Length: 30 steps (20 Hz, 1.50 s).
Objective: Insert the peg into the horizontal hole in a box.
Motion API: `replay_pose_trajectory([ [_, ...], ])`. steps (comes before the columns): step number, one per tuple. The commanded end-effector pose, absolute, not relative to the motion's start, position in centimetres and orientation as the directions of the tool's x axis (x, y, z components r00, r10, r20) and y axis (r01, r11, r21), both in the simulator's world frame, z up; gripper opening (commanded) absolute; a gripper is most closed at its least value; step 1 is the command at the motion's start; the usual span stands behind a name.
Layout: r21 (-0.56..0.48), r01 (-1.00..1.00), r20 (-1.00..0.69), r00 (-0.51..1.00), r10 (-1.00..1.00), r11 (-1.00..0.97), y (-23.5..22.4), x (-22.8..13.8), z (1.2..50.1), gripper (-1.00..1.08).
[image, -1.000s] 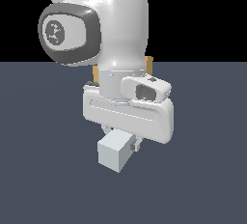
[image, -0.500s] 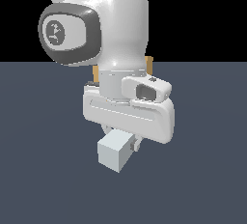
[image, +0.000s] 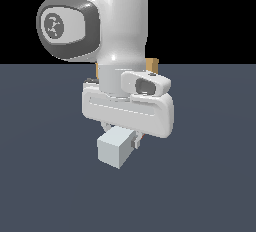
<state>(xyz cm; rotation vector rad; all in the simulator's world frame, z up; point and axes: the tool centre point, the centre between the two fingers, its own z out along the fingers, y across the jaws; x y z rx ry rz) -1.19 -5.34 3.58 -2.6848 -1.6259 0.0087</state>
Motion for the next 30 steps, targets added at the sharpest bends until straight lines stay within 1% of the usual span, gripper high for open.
replay_pose_trajectory([
  [1, 0.0, 0.896, -0.001, 0.445, 0.896, -0.445, -4.6, -1.4, 4.8, -1.0],
  [9, 0.001, 0.932, -0.001, 0.362, 0.932, -0.362, -1.4, -3.8, 8.8, -1.0],
  [15, 0.001, 0.947, -0.001, 0.32, 0.947, -0.32, 0.1, -5.0, 10.9, -1.0],
  [30, 0.002, 0.951, 0.001, 0.308, 0.951, -0.308, 0.5, -5.2, 11.7, -1.0],
])
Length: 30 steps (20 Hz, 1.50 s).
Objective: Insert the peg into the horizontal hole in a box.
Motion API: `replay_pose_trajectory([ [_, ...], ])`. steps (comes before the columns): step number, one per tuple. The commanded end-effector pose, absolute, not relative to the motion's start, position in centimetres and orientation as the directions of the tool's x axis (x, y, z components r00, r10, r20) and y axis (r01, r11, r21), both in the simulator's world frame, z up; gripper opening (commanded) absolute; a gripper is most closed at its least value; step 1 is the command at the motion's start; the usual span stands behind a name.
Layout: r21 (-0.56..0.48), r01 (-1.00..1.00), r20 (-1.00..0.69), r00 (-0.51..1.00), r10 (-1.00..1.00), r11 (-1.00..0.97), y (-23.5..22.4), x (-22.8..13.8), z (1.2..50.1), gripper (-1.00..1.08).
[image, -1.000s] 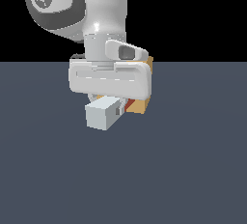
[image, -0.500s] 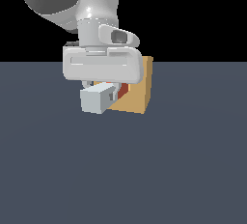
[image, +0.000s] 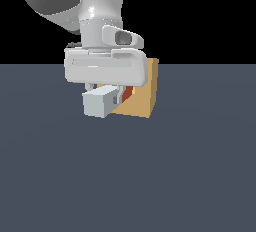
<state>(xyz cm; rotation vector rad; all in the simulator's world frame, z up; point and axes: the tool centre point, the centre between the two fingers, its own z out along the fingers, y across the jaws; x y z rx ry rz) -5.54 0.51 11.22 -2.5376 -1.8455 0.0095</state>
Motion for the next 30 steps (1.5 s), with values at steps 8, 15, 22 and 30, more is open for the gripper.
replay_pose_trajectory([
  [8, -0.001, 0.951, -0.001, 0.308, 0.951, -0.308, 0.8, -5.2, 11.5, -1.0],
  [15, 0.0, 0.951, 0.0, 0.308, 0.951, -0.308, 4.1, -4.3, 11.6, -1.0],
  [22, 0.003, 0.951, 0.001, 0.308, 0.951, -0.308, 9.4, -2.5, 11.7, -1.0],
  [30, 0.004, 0.951, 0.002, 0.308, 0.951, -0.308, 11.6, -1.6, 11.8, -1.0],
])
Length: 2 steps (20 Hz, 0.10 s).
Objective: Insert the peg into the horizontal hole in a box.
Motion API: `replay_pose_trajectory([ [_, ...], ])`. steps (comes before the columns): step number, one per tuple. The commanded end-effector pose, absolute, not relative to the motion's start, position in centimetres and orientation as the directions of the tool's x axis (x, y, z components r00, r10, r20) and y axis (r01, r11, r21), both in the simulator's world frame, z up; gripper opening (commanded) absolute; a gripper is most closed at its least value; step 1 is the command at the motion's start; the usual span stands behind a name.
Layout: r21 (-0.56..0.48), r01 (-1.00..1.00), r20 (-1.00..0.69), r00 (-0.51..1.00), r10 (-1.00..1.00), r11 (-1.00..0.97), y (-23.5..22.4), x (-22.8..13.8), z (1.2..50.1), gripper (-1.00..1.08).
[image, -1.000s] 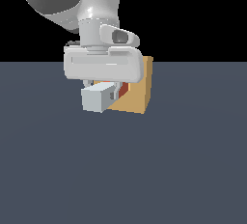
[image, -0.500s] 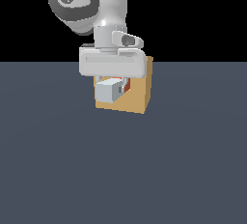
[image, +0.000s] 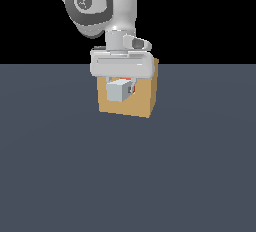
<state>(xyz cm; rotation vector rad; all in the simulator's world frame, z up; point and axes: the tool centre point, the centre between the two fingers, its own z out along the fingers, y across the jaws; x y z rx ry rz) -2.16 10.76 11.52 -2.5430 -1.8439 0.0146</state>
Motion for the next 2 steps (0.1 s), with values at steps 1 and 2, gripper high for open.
replay_pose_trajectory([
  [1, 0.004, 0.951, 0.002, 0.308, 0.951, -0.308, 11.53, -1.61, 11.79, -1.0],
  [2, 0.004, 0.951, 0.002, 0.308, 0.951, -0.308, 11.49, -1.61, 11.79, -1.0],
])
